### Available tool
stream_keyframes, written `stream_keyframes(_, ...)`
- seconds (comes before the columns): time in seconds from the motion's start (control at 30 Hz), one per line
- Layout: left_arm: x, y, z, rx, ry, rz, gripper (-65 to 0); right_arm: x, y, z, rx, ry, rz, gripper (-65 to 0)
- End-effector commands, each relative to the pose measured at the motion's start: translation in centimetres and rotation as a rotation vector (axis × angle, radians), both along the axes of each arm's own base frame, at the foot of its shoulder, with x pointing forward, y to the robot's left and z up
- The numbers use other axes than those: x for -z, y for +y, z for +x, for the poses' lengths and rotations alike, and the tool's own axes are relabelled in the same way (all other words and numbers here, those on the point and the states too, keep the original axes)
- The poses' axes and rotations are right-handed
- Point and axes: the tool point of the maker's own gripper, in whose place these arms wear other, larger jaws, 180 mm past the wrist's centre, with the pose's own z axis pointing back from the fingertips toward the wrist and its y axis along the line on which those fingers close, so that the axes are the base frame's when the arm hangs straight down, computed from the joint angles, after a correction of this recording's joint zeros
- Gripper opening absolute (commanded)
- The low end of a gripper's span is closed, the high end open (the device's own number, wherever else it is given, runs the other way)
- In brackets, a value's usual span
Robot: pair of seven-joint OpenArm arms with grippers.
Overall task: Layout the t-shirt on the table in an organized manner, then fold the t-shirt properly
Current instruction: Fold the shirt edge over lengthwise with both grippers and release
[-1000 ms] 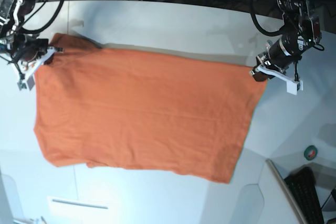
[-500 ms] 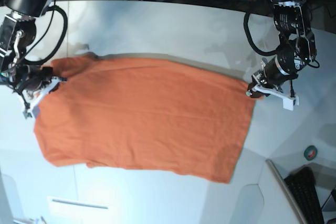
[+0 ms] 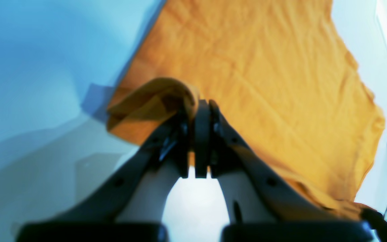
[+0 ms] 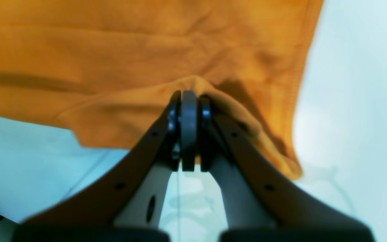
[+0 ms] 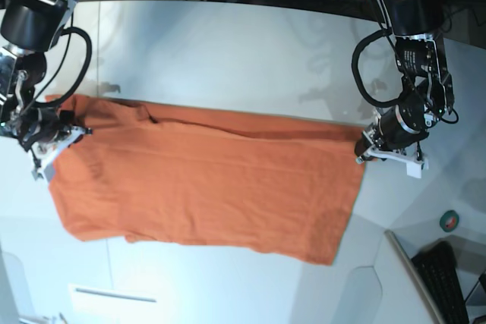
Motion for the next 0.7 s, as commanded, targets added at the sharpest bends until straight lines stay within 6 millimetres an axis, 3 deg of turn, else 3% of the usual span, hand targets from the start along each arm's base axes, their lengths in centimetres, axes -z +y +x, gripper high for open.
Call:
stream_keyframes(0.0,-1.6,0.5,1.6,0.0,-0.056,0.014,-65.0,-1.5,-0.7,2.0,0.014,-0.066,-0.006,-65.0)
stream_keyframes(0.23,-0.6,0.2,2.5,-0.023,-0.033,-0.03,-65.0,-1.4,-0.3,3.7,0.03,-0.094,0.029,-65.0)
stream_keyframes(0.4,-0.6,0.2,2.8,-0.028,-0.032,-0.035,-65.0,-1.7,-1.1,4.9,0.043,-0.105,0.031,-65.0)
stream_keyframes(0.67,-2.1,-0.1,4.6,-0.02,-0.071,-0.035,-65.0,-1.2,-2.8,5.2,0.072,-0.113,0.023,-65.0)
